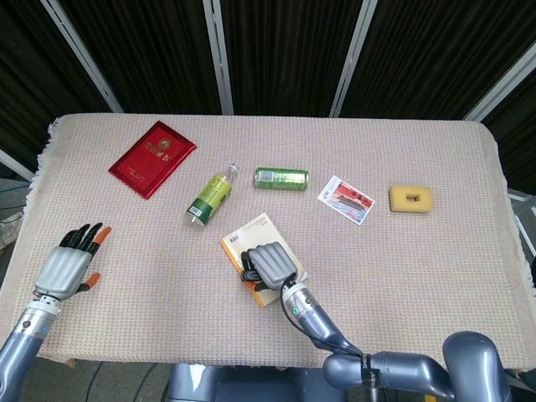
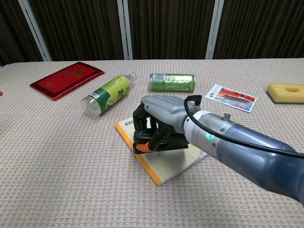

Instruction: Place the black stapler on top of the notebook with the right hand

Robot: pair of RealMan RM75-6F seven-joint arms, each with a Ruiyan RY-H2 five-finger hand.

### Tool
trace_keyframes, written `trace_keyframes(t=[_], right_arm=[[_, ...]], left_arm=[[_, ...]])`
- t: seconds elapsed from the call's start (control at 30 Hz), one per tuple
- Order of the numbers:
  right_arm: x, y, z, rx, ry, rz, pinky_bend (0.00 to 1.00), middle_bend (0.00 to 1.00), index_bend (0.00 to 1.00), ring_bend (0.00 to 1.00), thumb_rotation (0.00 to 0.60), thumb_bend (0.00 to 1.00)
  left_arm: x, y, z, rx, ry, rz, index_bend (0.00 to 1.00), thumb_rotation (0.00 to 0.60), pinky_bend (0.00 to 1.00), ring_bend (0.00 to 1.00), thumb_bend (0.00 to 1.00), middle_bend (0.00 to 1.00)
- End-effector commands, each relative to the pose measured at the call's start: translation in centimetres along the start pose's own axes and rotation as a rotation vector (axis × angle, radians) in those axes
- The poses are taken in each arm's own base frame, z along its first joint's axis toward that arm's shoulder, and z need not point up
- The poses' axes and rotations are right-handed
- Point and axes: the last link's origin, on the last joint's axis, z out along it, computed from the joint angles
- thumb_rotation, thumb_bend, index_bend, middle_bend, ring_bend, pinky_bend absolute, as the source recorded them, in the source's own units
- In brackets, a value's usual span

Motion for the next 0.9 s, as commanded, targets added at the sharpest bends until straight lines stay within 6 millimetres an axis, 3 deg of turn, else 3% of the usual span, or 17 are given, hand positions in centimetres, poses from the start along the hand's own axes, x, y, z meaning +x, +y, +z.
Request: trace_keyframes(t=[0.03,0.4,0.5,0.73,0.8,0.9], right_arm=[[-0.3,-0.3,0.7,-0.002,-0.01,0.0,0.68,0.54,0.71,0.52,0.6,0.25],[-0.3,0.3,2.1,-0.018,-0.022,-0.004,0.68,0.54,0.69,0.51,0.6,0.25],[-0.3,0.6,2.1,-0.024,-0.023,-0.006,0.67,0.47,0.58,0.46,0.6,0.25],[-0.3,1.3,1.6,-0.023,-0.044,0.006,0.5,0.16,0.1,0.22,0.6,0.25],[-0.3,1.4,1.4,-0.029,-0.059,0.001,0.44,0.07,0.02,0.15,0.6,0.24],[-0.2,1.5,0.9,-0.037,-0.073,-0.014,0.35,0.01,0.0,0.08,0.6,0.23]], left_arm=[[-0.1,-0.1,0.0,0.002,-0.005,-0.001,0.0,0.6,0.13,0.0,0.31,0.0],[-0.2,-0.6,0.2,0.021,-0.014,-0.007,0.0,0.6,0.13,0.0,0.31,0.0],[-0.4,-0.5,0.3,0.017,-0.024,-0.007,0.0,0.6,0.13,0.0,0.31,0.0],[-0.3,-0.3,0.2,0.009,-0.02,-0.006,0.0,0.6,0.13,0.0,0.31,0.0],[-0.3,-0.2,0.2,0.006,-0.018,-0.006,0.0,0.6,0.13,0.0,0.31,0.0],[-0.2,-0.2,0.1,0.003,-0.013,-0.004,0.0,0.6,0.13,0.0,0.31,0.0]])
